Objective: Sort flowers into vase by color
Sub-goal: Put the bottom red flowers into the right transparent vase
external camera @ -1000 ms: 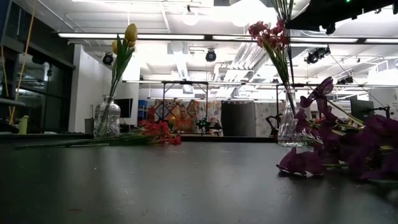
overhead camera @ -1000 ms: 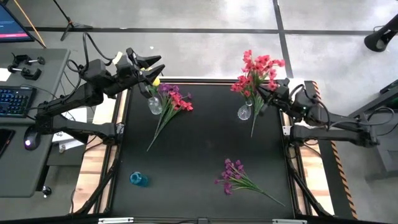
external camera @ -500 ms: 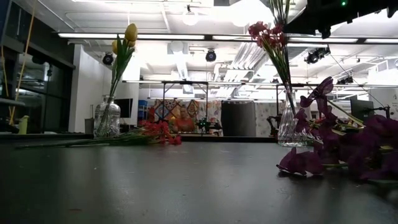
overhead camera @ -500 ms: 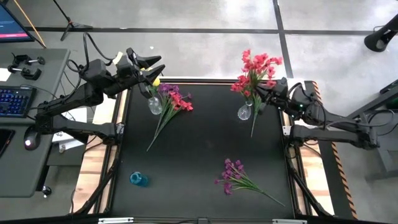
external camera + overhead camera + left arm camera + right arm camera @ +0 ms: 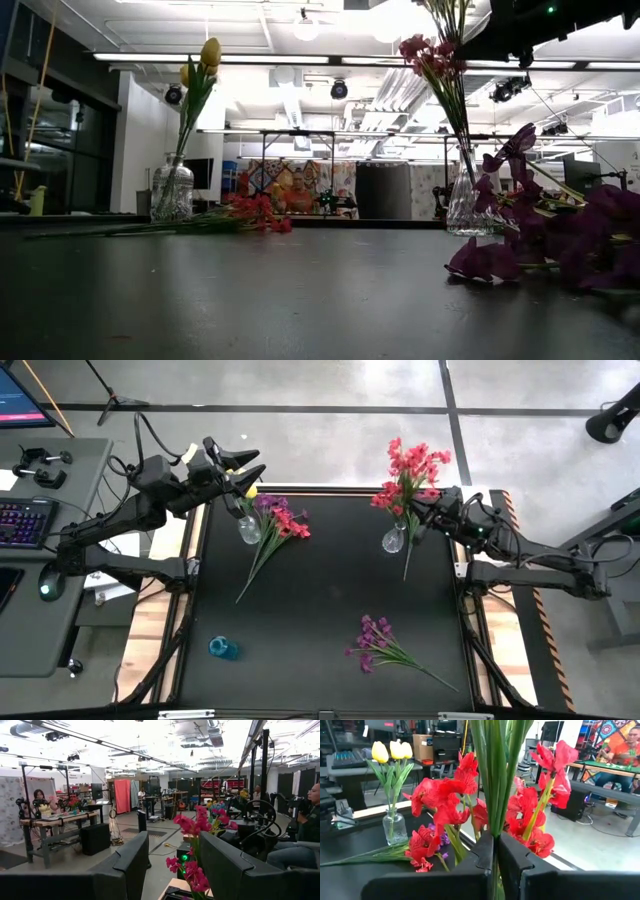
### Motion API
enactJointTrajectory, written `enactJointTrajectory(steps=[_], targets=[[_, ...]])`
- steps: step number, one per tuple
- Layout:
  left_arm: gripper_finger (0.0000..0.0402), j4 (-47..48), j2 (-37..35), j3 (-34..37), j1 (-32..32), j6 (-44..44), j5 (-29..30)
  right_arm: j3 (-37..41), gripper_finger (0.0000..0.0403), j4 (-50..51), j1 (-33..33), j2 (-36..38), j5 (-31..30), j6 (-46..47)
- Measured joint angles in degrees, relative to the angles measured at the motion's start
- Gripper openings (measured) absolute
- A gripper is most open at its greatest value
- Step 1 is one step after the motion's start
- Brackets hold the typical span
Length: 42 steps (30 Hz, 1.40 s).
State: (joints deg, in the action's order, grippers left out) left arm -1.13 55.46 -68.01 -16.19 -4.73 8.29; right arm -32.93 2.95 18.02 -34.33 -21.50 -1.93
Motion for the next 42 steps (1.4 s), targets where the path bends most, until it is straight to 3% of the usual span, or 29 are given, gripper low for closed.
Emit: enactJointTrajectory(steps=[5, 12, 20, 27, 32, 42], targets=[[0.0163, 0.0, 0.0, 0.0, 0.0, 0.0, 0.0, 0.0, 0.0047, 1.5, 0.0, 0.7, 0.5, 3.5], [0.0163, 0.0, 0.0, 0.0, 0.0, 0.0, 0.0, 0.0, 0.0149, 4.2, 0.0, 0.8, 0.5, 7.0], [0.0163, 0.0, 0.0, 0.0, 0.0, 0.0, 0.0, -2.8, 0.0226, 14.8, 0.0, 3.3, -2.1, 9.6], [0.0163, 0.0, 0.0, 0.0, 0.0, 0.0, 0.0, -11.0, 0.0229, 23.3, 0.0, 3.6, -2.5, 8.5], [0.0163, 0.0, 0.0, 0.0, 0.0, 0.0, 0.1, -17.0, 0.0213, 21.3, 0.0, 2.3, -0.2, 9.4], [0.0163, 0.0, 0.0, 0.0, 0.0, 0.0, 0.1, -27.8, 0.0195, 18.8, 0.0, -11.4, 1.2, 2.2]])
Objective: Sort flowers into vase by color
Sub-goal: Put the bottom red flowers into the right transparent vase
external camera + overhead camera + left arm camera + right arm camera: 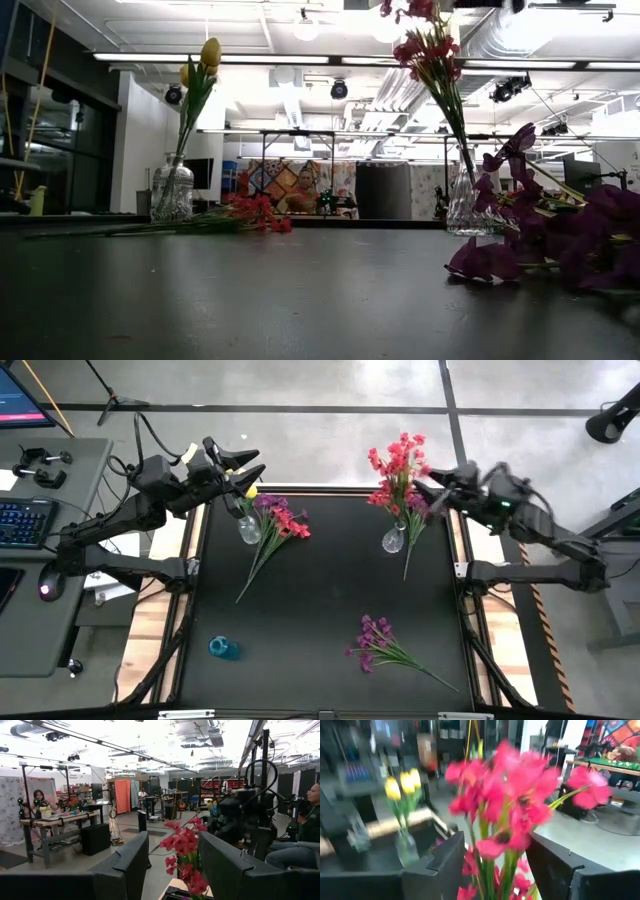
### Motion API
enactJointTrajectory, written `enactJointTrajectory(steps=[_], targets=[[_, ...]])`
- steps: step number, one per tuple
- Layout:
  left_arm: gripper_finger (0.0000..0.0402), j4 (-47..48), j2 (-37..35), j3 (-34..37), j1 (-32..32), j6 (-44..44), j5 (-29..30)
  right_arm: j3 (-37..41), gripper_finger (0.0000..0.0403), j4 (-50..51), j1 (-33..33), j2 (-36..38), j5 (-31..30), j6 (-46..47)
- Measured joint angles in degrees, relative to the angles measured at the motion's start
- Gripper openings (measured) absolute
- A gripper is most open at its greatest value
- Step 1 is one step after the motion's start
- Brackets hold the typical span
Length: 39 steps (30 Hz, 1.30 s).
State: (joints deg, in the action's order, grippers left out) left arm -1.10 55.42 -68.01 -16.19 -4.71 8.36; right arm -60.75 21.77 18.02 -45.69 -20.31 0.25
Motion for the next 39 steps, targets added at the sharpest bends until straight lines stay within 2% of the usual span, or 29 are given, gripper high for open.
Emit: enactJointTrajectory(steps=[4, 8, 12, 16, 19, 23, 28, 33, 39], targets=[[0.0163, 0.0, 0.0, 0.0, 0.2, 0.1, 0.0, -1.8, 0.0195, 3.2, 0.0, -4.9, -2.7, -3.2], [0.0163, 0.0, 0.0, 0.0, 0.3, 0.1, 0.0, -2.6, 0.0198, 3.2, 0.0, -6.1, -7.5, -3.3], [0.0163, 0.0, 0.0, 0.0, 0.3, 0.0, 0.0, -2.6, 0.0210, 3.2, 0.6, -6.1, -8.0, -2.6], [0.0163, 0.0, 0.0, 0.0, 0.3, 0.0, 0.0, -2.6, 0.0217, 3.3, 1.4, -5.9, -5.1, 1.0], [0.0163, 0.0, -0.1, 0.0, 0.3, 0.0, 0.0, -2.6, 0.0215, 3.3, 1.1, -4.0, -5.6, -0.9], [0.0163, 0.0, -0.3, 0.0, 0.3, 0.0, 0.0, -2.6, 0.0209, 3.4, 1.0, 0.1, -9.5, -3.8], [0.0163, 0.0, -0.4, 0.0, 0.3, 0.0, 0.0, -2.6, 0.0204, 5.6, 1.0, 6.2, -11.4, -2.3], [0.0163, 0.0, -0.4, 0.0, 0.3, 0.0, 0.0, -2.6, 0.0204, 15.8, 1.0, 12.0, -12.1, 5.8], [0.0163, 0.0, -0.4, 0.0, 0.3, 0.0, 0.0, -1.4, 0.0204, 36.0, 1.0, 14.3, -1.6, 21.2]])
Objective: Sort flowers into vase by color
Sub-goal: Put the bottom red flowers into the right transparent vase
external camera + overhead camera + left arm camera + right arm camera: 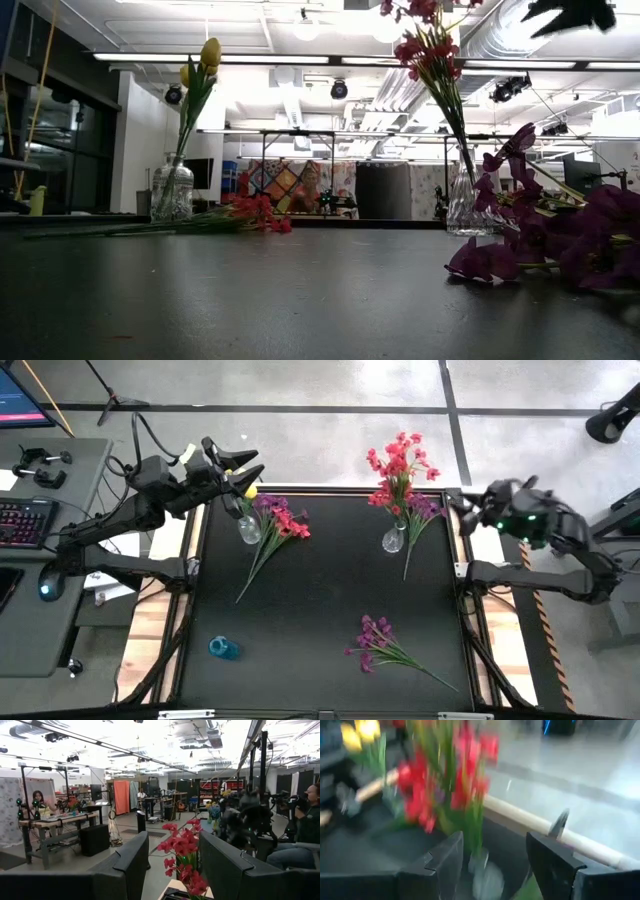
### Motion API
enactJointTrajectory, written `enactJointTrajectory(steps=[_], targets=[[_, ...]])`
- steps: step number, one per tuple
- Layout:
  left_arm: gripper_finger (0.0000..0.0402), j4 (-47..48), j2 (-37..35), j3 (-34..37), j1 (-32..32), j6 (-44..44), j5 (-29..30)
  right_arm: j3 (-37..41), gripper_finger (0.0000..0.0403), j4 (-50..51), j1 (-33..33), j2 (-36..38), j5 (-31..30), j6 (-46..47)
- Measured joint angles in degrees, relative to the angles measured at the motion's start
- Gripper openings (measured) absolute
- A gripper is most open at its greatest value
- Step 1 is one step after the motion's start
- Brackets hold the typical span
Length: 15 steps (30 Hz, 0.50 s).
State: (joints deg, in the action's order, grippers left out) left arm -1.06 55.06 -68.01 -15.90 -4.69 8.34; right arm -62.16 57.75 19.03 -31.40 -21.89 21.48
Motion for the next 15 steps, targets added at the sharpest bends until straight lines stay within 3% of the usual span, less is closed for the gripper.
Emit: enactJointTrajectory(steps=[2, 5, 12, 15], targets=[[0.0163, 0.0, 0.0, 0.0, 0.0, 0.0, 0.4, 2.8, 0.0204, 2.7, 0.0, 0.0, 3.9, 2.6], [0.0163, 0.0, 0.0, 0.0, 0.0, 0.0, 1.3, 9.9, 0.0204, -1.3, 0.0, 0.0, 7.5, 2.6], [0.0163, 0.0, 0.0, 0.0, 0.0, 0.0, 1.4, 28.5, 0.0204, -30.6, 0.0, -0.9, 8.0, -0.7], [0.0163, 0.0, 0.0, 0.0, 0.0, 0.0, 1.4, 32.7, 0.0204, -35.6, 0.0, -2.7, 8.0, -3.2]])
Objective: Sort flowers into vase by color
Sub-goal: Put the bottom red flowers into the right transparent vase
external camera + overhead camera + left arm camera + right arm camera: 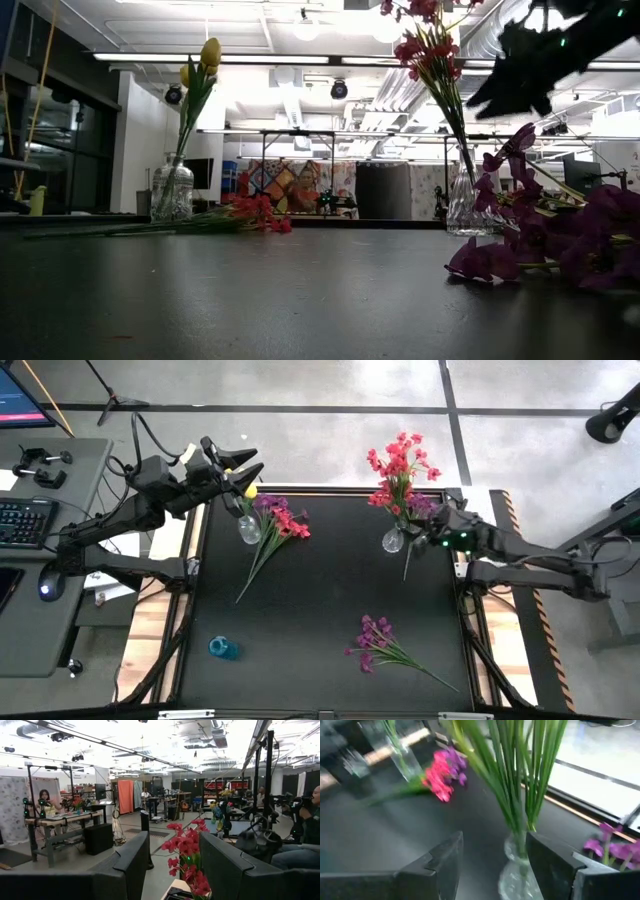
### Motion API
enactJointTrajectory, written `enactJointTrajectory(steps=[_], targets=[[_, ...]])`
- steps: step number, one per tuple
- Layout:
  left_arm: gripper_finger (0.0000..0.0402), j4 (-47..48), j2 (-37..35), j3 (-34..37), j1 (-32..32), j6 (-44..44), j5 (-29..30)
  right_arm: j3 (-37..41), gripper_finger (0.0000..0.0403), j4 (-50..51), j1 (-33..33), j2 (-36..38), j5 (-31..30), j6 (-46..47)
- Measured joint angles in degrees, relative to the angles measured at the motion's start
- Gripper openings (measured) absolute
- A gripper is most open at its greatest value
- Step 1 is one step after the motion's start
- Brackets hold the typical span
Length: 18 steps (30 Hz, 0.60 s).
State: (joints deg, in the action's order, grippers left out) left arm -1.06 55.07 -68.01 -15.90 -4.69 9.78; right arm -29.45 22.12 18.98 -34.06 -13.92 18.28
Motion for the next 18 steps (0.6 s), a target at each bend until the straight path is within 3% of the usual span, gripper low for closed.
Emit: enactJointTrajectory(steps=[9, 18], targets=[[0.0163, 0.0, 0.0, 0.0, 0.0, 0.0, 0.0, -0.7, 0.0199, -6.2, -1.4, -4.6, -3.6, -7.5], [0.0163, 0.0, 0.0, 0.0, 0.0, 0.0, 0.0, -1.6, 0.0142, -6.5, -4.2, -6.1, -11.1, -12.0]])
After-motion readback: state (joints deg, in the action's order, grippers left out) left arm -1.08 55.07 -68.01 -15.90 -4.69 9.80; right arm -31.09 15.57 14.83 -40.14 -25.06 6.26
